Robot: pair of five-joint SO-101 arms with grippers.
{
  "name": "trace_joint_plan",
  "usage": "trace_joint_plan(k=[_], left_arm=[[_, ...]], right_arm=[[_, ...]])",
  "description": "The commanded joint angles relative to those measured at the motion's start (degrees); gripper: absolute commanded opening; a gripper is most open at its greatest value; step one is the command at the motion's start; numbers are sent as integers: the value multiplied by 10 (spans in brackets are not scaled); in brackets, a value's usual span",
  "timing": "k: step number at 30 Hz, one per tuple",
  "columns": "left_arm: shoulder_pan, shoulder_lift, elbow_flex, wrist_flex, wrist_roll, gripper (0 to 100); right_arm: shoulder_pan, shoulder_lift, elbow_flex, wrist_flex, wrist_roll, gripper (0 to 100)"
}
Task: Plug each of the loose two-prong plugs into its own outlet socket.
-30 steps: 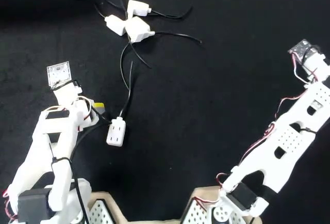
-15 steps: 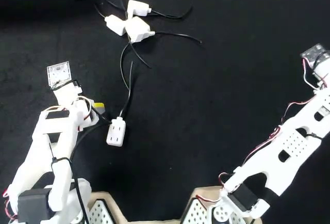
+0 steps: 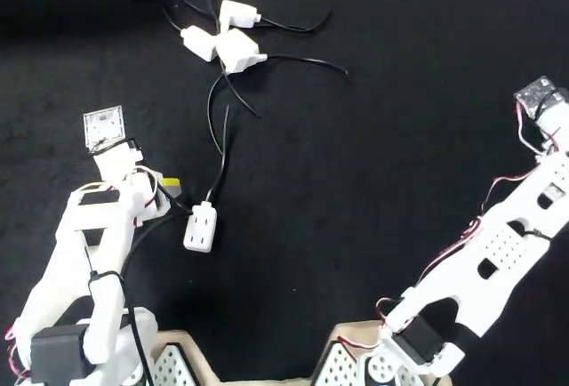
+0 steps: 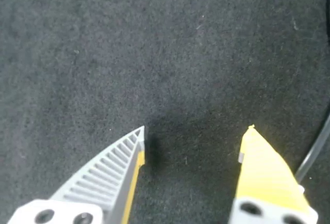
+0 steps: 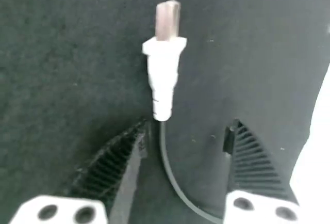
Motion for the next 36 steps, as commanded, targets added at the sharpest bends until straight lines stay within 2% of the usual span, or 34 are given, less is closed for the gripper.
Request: trace_joint_plan(k=[1, 6, 9, 12, 19, 28, 32, 36], left_arm=[[7, -10, 1, -9, -7, 292], [7, -10, 2, -9, -7, 292], [7, -10, 2, -9, -7, 292], [7, -10, 2, -9, -7, 292], [7, -10, 2, -9, -7, 292], [7, -10, 2, -9, -7, 292], [7, -10, 2, -10, -7, 292], [7, -10, 2, -11, -7, 292]], right_arm=[[-1, 4, -23, -11, 6, 230], [12, 8, -23, -12, 23, 206], [23, 8, -21, -12, 72, 114], [36, 8, -23, -12, 86, 18], [66, 8, -18, -69, 87, 11], [72, -15, -23, -67, 85, 11], [49, -59, -23, 15, 81, 11], [8, -132, -22, 162, 14, 11]])
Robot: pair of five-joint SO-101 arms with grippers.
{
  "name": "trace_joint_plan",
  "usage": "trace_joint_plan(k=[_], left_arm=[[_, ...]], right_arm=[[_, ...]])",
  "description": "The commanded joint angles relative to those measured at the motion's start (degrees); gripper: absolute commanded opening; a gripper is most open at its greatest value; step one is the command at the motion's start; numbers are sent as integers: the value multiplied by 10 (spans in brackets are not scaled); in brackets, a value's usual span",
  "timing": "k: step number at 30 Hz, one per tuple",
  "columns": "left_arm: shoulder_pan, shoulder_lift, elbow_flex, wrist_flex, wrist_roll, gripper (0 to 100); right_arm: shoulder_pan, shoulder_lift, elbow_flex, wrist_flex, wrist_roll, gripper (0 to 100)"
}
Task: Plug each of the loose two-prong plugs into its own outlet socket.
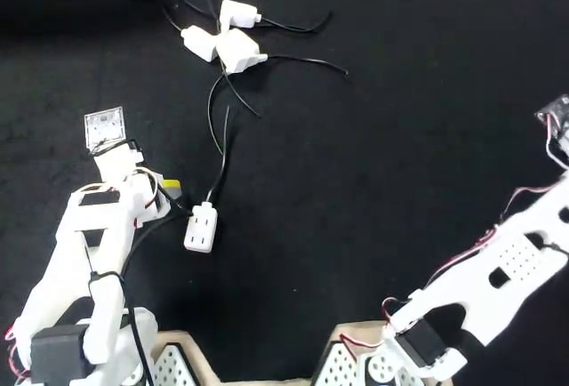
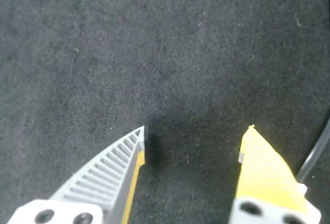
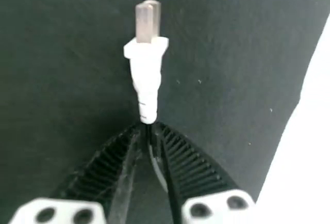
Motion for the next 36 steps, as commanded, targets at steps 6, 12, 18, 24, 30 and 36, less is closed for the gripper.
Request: trace_joint_plan(k=[6, 12, 18, 24, 30, 36], left_arm=[[7, -10, -2, -11, -6, 292], [7, -10, -2, -11, -5, 292], [6, -10, -3, -11, -3, 292], [1, -10, -3, -11, -3, 292], [0, -10, -7, -11, -2, 292], [-1, -10, -9, -11, -2, 294]], right_arm=[[-141, -198, -11, 335, -69, 11], [-222, -261, -8, 333, -189, 11], [-315, -278, -7, 334, -354, 11], [-396, -283, -5, 334, -558, 12], [-493, -287, 113, 334, -655, 12], [-593, -288, 269, 334, -736, 12]])
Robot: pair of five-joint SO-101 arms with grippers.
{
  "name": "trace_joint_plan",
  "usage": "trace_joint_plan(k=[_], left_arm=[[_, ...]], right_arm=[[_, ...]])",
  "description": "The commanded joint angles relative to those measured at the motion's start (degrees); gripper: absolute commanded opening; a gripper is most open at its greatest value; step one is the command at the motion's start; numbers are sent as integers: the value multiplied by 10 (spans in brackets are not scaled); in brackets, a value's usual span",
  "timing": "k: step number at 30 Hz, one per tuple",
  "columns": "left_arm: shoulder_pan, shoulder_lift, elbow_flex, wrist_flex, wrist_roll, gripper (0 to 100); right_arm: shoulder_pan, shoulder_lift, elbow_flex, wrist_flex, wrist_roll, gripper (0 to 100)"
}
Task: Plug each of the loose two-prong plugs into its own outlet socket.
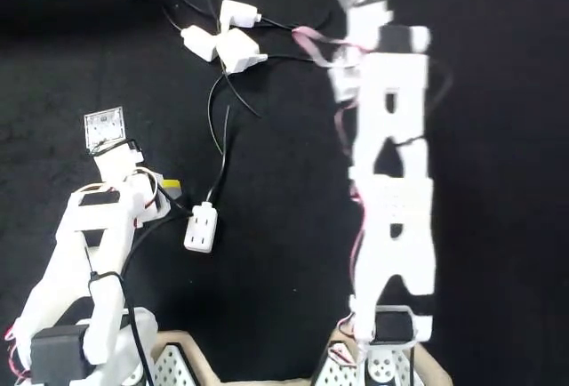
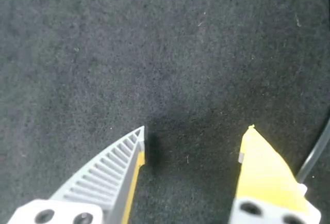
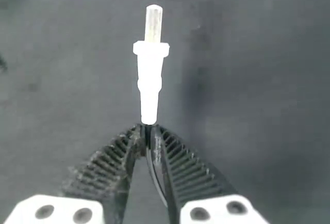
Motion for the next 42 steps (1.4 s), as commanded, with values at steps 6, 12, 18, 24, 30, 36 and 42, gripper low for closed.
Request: trace_joint_plan(k=[6, 12, 18, 24, 30, 36, 42], left_arm=[[-1, -10, -9, -11, -2, 296], [-1, -10, -10, -12, -15, 297], [0, -10, -10, -12, -51, 297], [2, -10, -10, 4, -54, 296], [5, -10, -18, 19, -55, 297], [5, -10, -17, 19, -53, 295], [5, -10, -17, 20, -52, 296]], right_arm=[[-124, -74, 179, 29, -41, 14], [-171, -109, 253, 27, -38, 87], [-155, -188, 256, 28, 4, 319], [-71, -322, 263, 29, 16, 425], [56, -445, 412, 26, 76, 424], [172, -519, 611, -27, 148, 424], [236, -546, 766, -153, 152, 424]])
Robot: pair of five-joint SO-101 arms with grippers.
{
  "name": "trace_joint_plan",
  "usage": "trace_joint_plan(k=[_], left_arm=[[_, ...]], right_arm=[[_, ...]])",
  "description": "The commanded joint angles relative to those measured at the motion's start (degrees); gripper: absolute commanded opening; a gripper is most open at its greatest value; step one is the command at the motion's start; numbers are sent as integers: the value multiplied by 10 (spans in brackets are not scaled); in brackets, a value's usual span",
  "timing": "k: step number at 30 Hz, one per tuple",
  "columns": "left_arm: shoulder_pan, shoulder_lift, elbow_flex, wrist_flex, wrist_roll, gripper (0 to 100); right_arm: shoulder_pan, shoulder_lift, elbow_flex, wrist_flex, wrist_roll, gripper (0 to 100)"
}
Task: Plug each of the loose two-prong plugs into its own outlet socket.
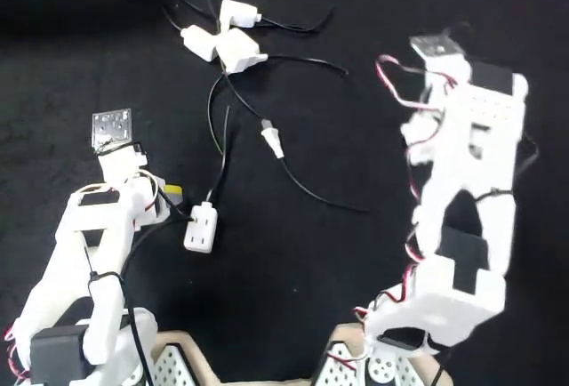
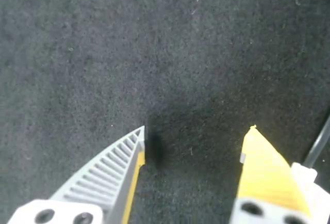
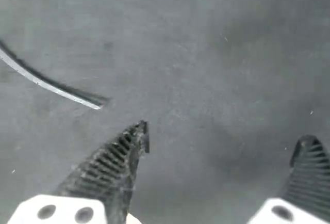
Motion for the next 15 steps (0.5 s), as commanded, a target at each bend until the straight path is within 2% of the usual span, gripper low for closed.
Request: trace_joint_plan(k=[1, 3, 11, 15], left_arm=[[5, -10, -15, 6, -3, 296], [5, -10, -15, 6, -3, 296], [6, -10, -15, 6, -3, 295], [6, -10, -15, 6, -1, 295]], right_arm=[[28, -33, 80, -72, 1, 424], [31, -33, 133, -124, -24, 424], [28, -33, 319, -382, -236, 424], [31, -40, 346, -411, -295, 424]])
